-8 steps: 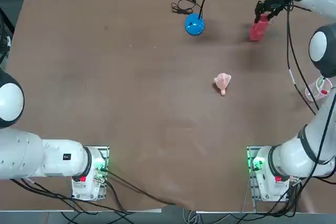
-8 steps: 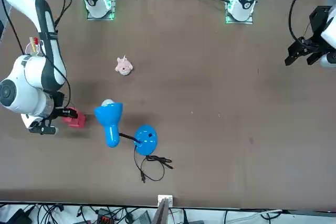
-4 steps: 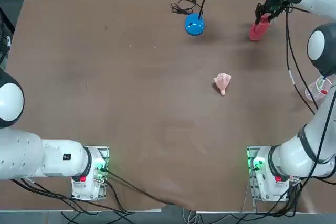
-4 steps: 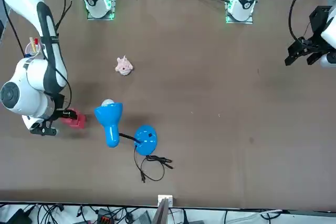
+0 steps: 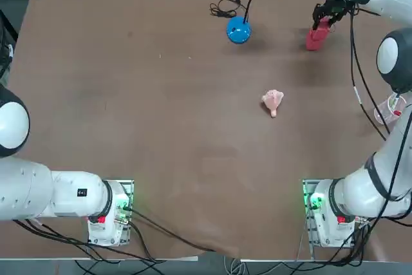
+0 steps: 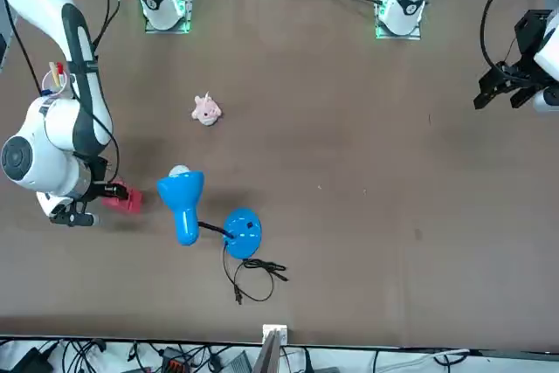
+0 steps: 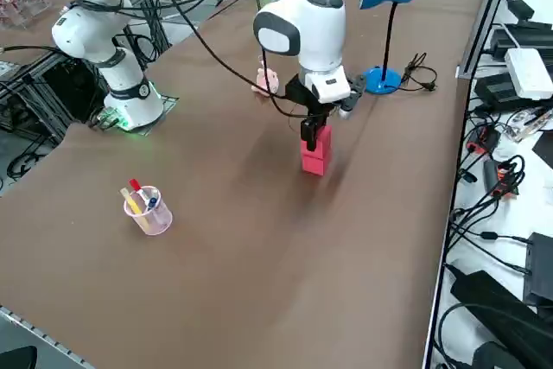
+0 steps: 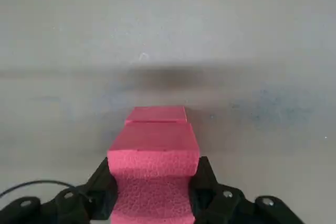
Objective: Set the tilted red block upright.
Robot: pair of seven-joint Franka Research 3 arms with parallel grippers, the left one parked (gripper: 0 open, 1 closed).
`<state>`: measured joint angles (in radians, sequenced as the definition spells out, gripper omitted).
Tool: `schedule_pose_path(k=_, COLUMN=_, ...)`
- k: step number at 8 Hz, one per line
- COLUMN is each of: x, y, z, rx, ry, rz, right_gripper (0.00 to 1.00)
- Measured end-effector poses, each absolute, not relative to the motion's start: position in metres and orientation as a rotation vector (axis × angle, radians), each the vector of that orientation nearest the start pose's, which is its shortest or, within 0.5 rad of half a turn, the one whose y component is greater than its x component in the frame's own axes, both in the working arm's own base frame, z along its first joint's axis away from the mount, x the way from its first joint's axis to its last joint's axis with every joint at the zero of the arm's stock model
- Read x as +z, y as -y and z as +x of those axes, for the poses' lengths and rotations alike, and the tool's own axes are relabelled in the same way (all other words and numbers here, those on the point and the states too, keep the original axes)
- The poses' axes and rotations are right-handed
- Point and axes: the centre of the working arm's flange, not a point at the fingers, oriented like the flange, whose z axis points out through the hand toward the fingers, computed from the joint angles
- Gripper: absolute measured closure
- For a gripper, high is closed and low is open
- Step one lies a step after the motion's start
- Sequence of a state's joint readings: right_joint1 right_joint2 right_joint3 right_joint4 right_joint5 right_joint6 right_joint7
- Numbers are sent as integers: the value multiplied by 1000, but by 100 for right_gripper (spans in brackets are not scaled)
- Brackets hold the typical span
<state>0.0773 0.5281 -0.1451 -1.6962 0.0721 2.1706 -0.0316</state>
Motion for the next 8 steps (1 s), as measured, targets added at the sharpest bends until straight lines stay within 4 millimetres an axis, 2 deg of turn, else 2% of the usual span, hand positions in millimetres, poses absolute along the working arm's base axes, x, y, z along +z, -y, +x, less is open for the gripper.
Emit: schedule_pose_path(k=8, x=279, y=32, z=667, rx=92, ry=-90, rz=-3153, right_gripper=31)
